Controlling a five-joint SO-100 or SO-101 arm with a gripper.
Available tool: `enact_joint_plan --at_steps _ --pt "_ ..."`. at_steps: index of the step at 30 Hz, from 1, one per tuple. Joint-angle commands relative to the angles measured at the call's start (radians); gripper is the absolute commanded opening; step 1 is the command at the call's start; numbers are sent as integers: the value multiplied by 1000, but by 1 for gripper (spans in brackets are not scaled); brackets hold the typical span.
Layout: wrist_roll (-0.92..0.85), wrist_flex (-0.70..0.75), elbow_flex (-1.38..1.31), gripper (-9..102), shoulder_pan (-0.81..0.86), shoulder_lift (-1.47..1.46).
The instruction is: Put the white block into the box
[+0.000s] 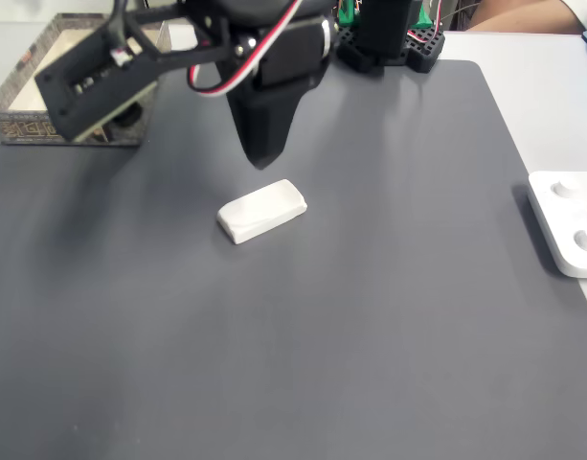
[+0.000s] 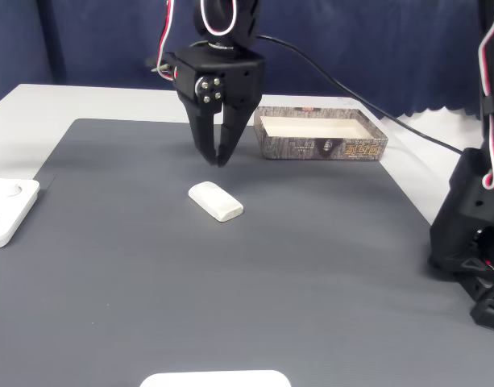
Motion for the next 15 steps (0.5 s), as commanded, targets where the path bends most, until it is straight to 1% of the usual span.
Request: enact_joint_plan --at_steps 1,15 --pt "-91 11 -49 -2 -15 38" --pt "-135 8 -49 -2 -18 18"
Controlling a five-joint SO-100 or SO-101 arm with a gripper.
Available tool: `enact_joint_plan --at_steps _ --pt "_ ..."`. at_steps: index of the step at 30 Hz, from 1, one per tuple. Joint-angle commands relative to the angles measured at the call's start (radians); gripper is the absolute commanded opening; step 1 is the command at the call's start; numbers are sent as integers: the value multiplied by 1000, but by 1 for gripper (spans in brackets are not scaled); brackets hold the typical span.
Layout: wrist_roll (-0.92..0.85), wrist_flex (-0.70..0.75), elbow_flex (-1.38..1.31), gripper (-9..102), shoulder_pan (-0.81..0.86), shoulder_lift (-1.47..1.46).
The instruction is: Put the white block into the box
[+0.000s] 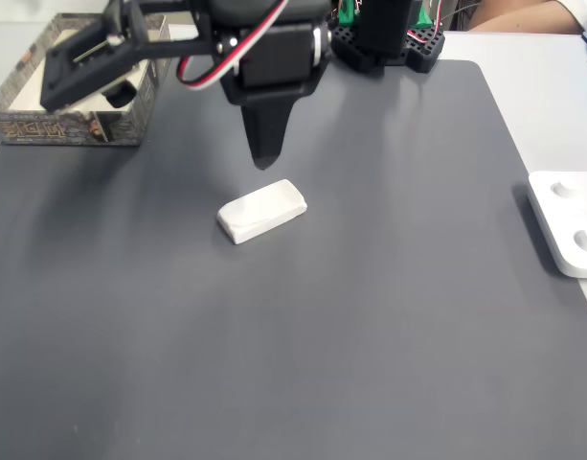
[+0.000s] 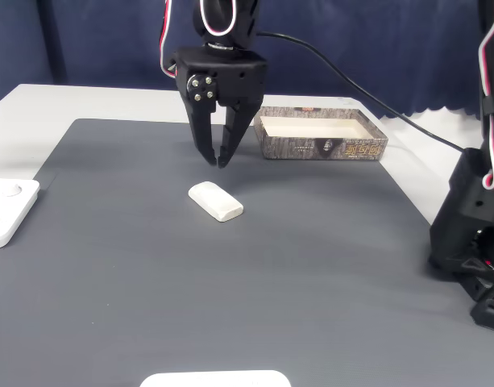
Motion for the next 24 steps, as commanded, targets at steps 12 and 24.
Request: enact_joint_plan --at_steps 12,24 --pt "190 11 -21 -2 3 9" --pt "342 32 8 0 34 8"
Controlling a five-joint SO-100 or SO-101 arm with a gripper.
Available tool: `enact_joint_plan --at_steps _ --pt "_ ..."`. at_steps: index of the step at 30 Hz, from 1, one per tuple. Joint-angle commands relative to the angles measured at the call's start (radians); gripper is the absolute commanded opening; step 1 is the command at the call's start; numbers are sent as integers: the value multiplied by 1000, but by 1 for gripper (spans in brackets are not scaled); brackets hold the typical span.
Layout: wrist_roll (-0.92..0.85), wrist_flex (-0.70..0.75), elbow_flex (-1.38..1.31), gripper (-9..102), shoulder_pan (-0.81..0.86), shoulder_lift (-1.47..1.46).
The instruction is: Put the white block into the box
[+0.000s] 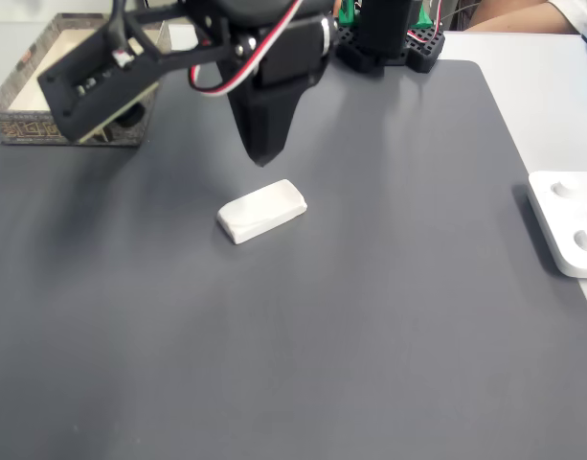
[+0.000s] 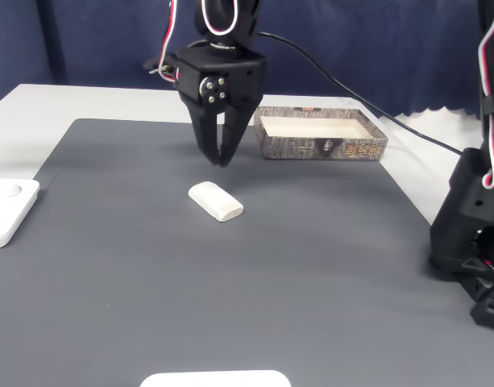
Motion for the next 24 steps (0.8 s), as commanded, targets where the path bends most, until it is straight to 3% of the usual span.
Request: enact_joint_plan --at_steps 1,11,24 --pt "26 9 8 2 21 8" --pt "95 -5 6 19 38 6" --pt "132 -17 54 23 54 -15"
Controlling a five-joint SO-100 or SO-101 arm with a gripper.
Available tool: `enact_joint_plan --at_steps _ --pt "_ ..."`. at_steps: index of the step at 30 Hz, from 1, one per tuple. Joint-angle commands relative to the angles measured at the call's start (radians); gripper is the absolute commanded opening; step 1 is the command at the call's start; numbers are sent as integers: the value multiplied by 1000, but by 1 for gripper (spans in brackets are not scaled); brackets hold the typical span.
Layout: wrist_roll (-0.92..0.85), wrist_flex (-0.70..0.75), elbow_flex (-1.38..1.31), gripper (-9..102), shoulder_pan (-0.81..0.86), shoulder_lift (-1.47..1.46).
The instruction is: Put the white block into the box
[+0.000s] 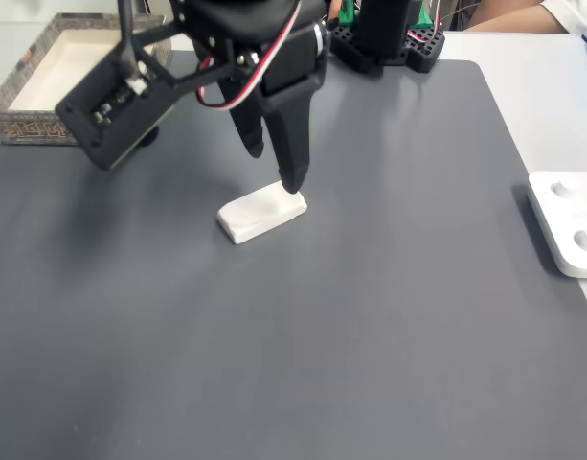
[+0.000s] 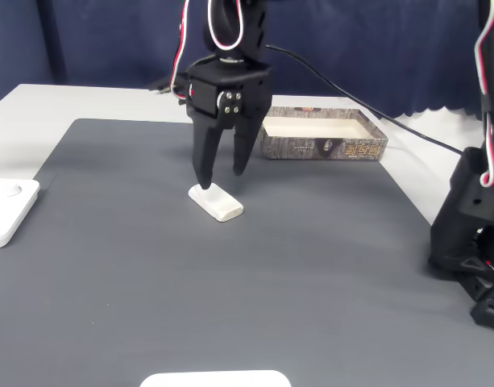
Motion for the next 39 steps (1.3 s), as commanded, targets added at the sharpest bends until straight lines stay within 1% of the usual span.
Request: enact_joint_plan --at_steps 1,11,14,19,27,32,39 --pt "18 -18 -9 23 20 6" --pt "29 -26 -20 23 20 -25" --pt "31 -52 -14 23 23 -29" --pt "66 -63 -34 23 28 -43" --pt "67 -61 -37 27 34 -44" --pt "69 -58 -37 27 40 -43" --pt "17 -54 -28 28 51 -46"
